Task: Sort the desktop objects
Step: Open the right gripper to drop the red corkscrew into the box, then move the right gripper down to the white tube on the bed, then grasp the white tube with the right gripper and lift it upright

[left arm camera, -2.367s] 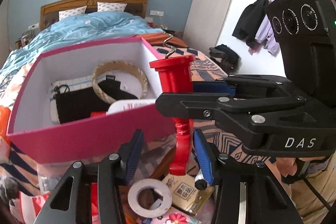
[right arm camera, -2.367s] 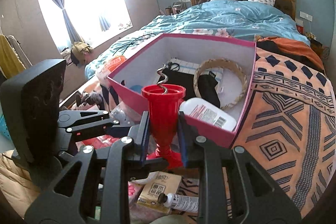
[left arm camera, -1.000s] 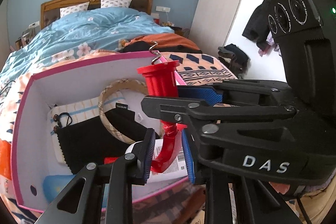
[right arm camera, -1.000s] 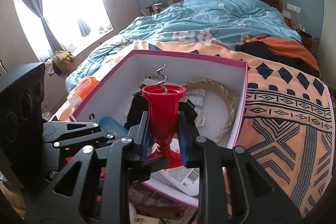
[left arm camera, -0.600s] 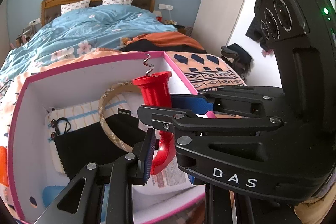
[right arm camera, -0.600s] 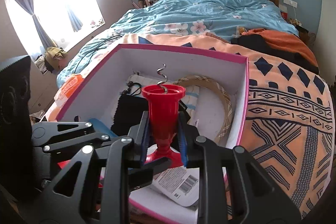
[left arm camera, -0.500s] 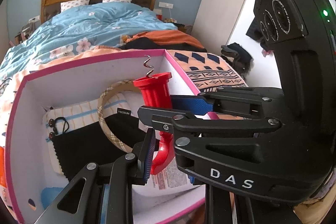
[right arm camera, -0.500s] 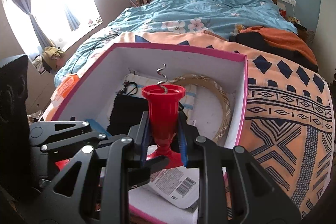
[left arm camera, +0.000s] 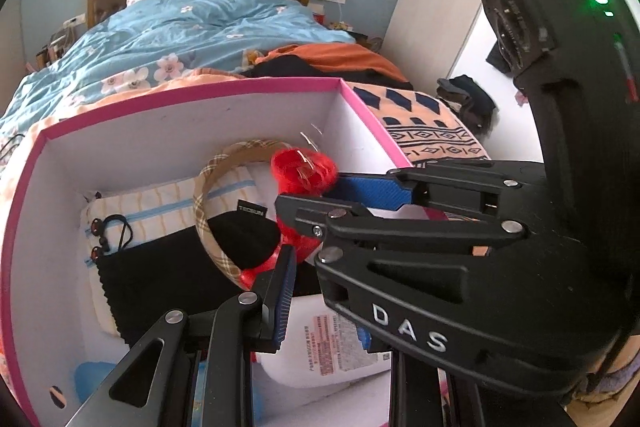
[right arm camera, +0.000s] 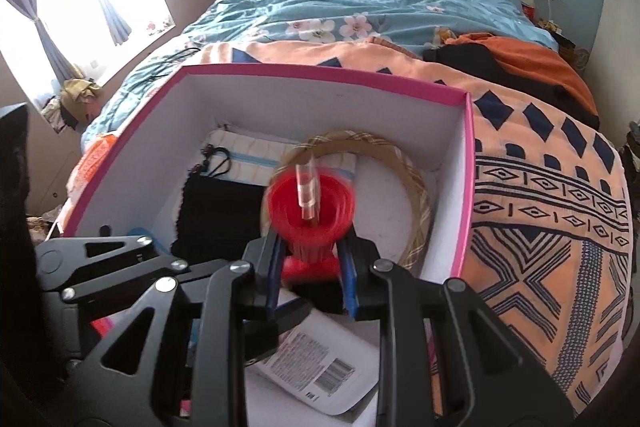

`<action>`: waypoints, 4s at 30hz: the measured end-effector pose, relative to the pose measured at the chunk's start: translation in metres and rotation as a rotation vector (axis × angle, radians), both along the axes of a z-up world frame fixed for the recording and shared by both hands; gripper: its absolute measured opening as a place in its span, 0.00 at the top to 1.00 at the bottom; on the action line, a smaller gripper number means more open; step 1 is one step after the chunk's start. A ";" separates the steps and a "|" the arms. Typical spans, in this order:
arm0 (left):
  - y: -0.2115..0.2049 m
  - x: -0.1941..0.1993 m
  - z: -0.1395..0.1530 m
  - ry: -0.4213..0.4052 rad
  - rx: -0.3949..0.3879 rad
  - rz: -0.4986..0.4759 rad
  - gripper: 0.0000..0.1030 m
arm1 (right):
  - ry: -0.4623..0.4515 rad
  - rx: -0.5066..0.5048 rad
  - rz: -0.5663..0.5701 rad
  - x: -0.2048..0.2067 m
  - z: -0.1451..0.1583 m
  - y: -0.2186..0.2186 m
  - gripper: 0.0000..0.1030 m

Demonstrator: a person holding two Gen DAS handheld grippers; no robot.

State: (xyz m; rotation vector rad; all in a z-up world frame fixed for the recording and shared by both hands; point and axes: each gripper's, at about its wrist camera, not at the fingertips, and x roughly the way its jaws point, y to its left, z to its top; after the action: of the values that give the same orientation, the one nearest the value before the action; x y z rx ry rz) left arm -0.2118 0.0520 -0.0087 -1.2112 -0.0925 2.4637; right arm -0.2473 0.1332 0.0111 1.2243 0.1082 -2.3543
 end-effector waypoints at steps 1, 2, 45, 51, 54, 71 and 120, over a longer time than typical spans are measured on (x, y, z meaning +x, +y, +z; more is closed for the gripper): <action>-0.001 0.000 0.000 0.001 0.000 0.002 0.75 | 0.001 0.018 -0.008 -0.001 -0.001 -0.001 0.70; -0.002 0.000 0.000 0.001 0.000 0.003 0.75 | 0.002 0.032 -0.020 -0.003 0.000 -0.001 0.67; 0.000 0.152 -0.021 0.062 -0.087 -0.160 0.55 | -0.034 -0.147 0.116 0.161 -0.044 0.094 0.61; 0.015 0.167 -0.028 0.045 -0.095 -0.213 0.55 | -0.019 -0.059 0.185 0.188 -0.050 0.098 0.61; 0.022 0.171 -0.033 0.024 -0.095 -0.229 0.55 | -0.005 -0.024 0.215 0.197 -0.051 0.100 0.61; 0.024 0.162 -0.042 -0.029 -0.095 -0.188 0.55 | 0.006 0.146 0.383 0.198 -0.060 0.078 0.60; 0.021 0.157 -0.048 -0.155 -0.038 -0.296 0.43 | -0.150 0.009 0.241 0.149 -0.095 0.080 0.72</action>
State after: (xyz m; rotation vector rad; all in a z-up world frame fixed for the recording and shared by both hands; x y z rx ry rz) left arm -0.0549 0.0735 -0.0570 -1.3266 0.0854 2.1251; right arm -0.0981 0.2132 -0.0837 1.3096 0.2050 -2.0521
